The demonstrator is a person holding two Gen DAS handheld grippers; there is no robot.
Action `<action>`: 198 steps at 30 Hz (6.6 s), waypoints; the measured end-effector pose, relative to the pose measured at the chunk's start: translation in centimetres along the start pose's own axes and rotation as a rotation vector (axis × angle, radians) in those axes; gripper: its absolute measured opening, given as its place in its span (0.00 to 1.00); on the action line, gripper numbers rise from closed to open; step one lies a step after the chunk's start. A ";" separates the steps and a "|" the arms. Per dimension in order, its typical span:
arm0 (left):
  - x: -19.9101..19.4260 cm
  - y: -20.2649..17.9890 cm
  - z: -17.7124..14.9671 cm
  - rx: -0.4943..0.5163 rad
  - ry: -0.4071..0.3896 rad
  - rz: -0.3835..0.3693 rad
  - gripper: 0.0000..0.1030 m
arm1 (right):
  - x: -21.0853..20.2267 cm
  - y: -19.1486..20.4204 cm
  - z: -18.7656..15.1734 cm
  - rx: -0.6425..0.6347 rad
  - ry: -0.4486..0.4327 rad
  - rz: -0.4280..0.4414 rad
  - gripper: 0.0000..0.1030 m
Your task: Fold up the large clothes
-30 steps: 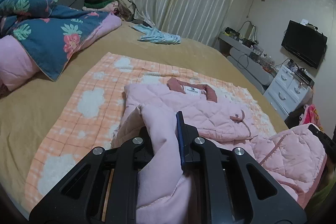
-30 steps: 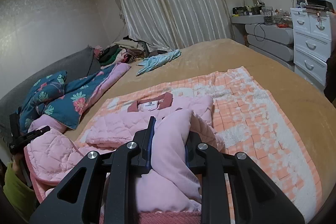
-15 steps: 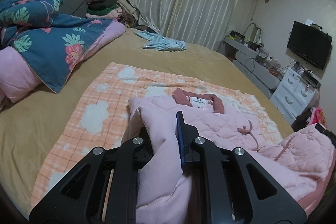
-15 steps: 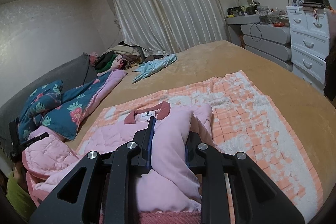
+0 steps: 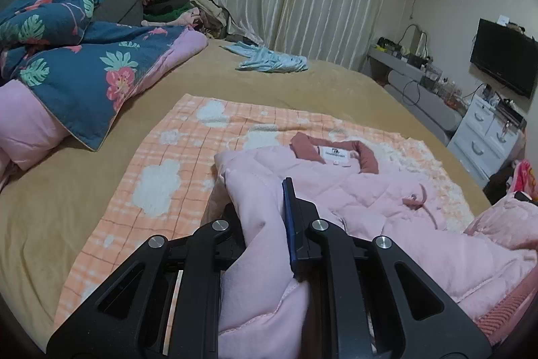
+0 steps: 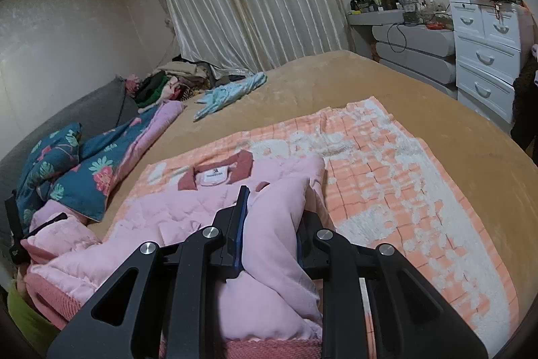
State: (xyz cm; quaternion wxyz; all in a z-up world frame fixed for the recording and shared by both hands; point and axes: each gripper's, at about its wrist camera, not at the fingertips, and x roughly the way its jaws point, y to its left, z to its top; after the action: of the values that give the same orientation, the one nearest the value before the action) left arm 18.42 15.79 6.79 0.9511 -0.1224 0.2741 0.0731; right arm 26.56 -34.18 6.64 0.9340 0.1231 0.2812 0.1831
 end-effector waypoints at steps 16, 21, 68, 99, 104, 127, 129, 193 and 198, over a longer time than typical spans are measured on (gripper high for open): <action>4.1 0.8 -1.7 0.029 0.057 0.084 0.08 | 4.7 -1.4 -1.4 -0.016 0.080 -0.090 0.20; 5.3 0.9 -2.0 0.037 0.060 0.095 0.08 | 6.3 -2.0 -1.6 -0.015 0.098 -0.106 0.21; 8.2 1.4 -0.2 -0.012 0.102 0.053 0.12 | 5.8 -6.0 -5.3 -0.172 0.106 -0.022 0.96; 0.5 0.2 3.9 0.009 -0.069 0.017 0.91 | 4.3 -0.5 -2.4 -0.219 0.024 0.003 0.96; 2.9 1.7 1.4 0.041 -0.002 0.081 0.91 | 4.9 -0.2 -2.5 -0.231 0.042 -0.036 0.96; 11.2 5.5 -4.9 -0.035 0.202 0.051 0.91 | 15.2 -4.0 -3.4 -0.174 0.223 -0.166 0.96; 11.6 5.5 -5.0 -0.041 0.206 0.042 0.91 | 16.1 -4.1 -3.5 -0.183 0.239 -0.159 0.96; 22.4 2.7 0.0 0.044 0.197 0.221 0.21 | 26.7 -5.2 -1.8 -0.093 0.294 -0.264 0.32; 21.2 3.1 0.2 0.024 0.206 0.226 0.39 | 24.2 -6.1 -1.7 -0.040 0.264 -0.287 0.76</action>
State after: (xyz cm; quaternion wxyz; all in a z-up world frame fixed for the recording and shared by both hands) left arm 35.68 20.35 -5.11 0.9050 -0.0863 0.3830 0.1636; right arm 45.98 -29.56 -8.41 0.9077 0.0379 0.4122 0.0682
